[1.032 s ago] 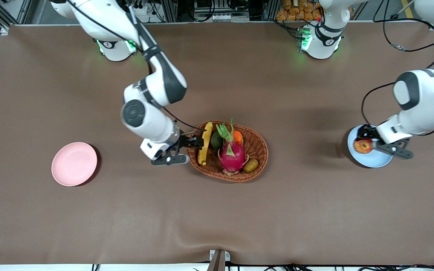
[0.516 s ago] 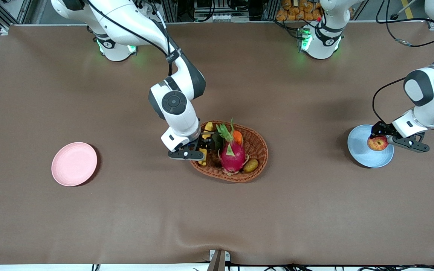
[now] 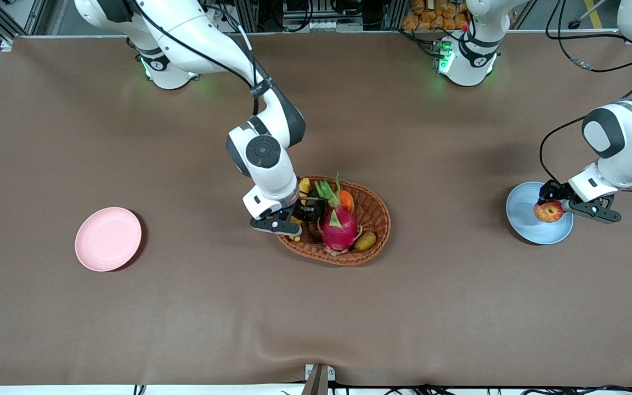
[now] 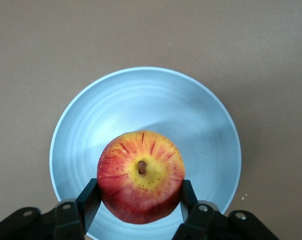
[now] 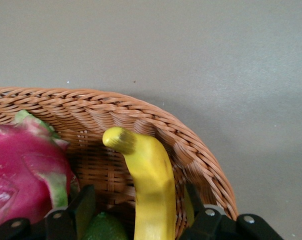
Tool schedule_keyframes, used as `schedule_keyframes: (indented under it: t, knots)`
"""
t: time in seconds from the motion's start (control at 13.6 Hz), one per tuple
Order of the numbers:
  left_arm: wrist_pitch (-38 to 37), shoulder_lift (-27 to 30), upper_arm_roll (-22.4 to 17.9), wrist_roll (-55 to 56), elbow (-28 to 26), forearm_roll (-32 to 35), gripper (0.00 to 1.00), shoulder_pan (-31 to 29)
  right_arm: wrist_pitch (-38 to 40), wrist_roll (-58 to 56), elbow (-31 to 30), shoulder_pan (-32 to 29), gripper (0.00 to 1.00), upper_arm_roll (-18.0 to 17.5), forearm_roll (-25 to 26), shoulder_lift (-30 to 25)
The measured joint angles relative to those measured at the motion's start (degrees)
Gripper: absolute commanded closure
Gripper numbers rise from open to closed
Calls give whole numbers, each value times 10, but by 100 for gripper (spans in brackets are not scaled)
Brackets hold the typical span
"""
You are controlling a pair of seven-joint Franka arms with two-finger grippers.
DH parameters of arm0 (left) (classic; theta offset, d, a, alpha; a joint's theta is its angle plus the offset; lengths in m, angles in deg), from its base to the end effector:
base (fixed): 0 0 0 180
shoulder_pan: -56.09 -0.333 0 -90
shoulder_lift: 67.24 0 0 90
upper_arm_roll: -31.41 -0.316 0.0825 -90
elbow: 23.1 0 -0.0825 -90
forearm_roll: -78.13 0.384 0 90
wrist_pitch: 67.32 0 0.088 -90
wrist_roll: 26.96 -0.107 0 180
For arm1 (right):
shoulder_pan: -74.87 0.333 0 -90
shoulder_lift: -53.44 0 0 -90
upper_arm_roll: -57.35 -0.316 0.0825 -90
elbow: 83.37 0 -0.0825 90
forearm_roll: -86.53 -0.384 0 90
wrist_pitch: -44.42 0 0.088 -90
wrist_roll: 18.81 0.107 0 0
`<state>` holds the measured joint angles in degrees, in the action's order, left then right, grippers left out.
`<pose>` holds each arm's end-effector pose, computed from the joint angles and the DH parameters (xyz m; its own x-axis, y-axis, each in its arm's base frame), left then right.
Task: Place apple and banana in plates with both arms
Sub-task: 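Lower the apple onto the blue plate while the right gripper grasps the banana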
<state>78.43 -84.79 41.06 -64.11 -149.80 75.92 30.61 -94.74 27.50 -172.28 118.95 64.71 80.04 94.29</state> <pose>0.5352 0.1520 0.2437 0.9437 -0.3240 0.0667 -0.3270 -0.9441 0.0412 0.5690 0.4440 0.2479 0.9703 -0.2129 0.1150 -0.1984 -0.9721 -0.1256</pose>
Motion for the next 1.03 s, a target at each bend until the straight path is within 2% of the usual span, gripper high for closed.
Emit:
schedule_keyframes:
  t: [0.37,0.44,0.52,0.59,0.66,0.74,0.81,0.88,0.96,1.03]
  knots:
    - [2,-14,0,-1,0,0,51,-3,-4,3,1,1,27,0,1,7]
    - [3,-16,0,-1,0,0,40,-3,-10,6,1,1,28,0,1,11]
    - [5,-17,0,-1,0,0,18,-3,-16,10,1,1,30,0,2,16]
    - [5,-17,0,-1,1,0,0,-3,-19,13,1,1,32,0,3,19]
    - [5,-18,0,-1,1,0,0,-3,-20,16,1,1,33,0,4,21]
    - [7,-21,0,-1,1,0,0,-3,-20,17,1,1,38,0,5,22]
    - [10,-24,0,-1,1,0,0,-3,-20,18,1,1,48,0,5,22]
    - [12,-26,0,-1,2,0,0,-3,-20,18,1,1,65,0,6,22]
    - [13,-27,1,-1,3,0,0,-3,-20,19,1,1,76,0,6,22]
    - [14,-27,1,-1,5,0,0,-3,-20,19,1,1,83,0,6,22]
